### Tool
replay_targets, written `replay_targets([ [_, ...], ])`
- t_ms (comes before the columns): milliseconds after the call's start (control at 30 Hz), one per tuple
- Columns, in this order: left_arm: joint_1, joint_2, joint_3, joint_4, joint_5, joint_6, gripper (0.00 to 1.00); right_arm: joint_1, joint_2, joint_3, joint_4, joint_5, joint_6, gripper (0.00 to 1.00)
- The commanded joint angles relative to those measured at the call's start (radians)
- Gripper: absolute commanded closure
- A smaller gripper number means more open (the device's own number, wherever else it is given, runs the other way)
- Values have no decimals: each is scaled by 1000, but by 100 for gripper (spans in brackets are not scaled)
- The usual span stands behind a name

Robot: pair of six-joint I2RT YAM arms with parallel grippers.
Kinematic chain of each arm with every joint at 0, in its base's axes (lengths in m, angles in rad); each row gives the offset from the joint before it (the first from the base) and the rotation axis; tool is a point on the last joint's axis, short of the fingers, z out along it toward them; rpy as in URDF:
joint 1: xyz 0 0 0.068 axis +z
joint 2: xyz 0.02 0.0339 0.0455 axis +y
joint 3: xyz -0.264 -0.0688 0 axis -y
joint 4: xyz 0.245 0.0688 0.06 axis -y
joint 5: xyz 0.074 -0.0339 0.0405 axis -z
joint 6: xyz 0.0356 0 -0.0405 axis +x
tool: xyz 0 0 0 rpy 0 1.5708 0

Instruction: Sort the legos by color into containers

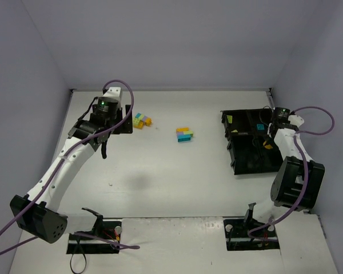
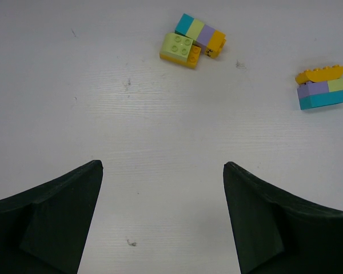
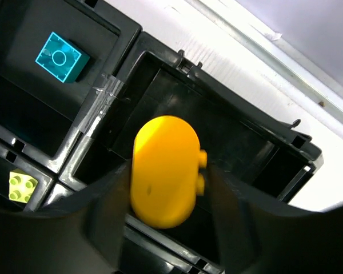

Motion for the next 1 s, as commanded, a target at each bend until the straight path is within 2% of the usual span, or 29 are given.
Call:
replay_targets([
  [0, -7, -33, 21, 36, 2, 4, 20, -7, -12, 22, 5, 8, 22, 46],
  [233, -7, -30, 14, 42, 22, -6, 20, 4, -59, 42, 5, -11, 9, 27],
  [333, -7, -21, 12, 53, 34, -9, 20, 29, -101, 65, 10, -47, -14, 27],
  [433, -11, 1, 11, 65, 65, -17, 20, 131, -138, 103, 43, -73, -96, 27],
  [600, -30, 56, 17, 85, 92, -42, 20, 341, -153, 149, 123, -218, -219, 27],
  [800, -31, 113, 21, 101, 111, -86, 20, 564, -77, 154, 160, -231, -227, 24],
  [967, -31, 157, 2, 134, 85, -100, 20, 650, 20, 179, 172, -249, -222, 24],
])
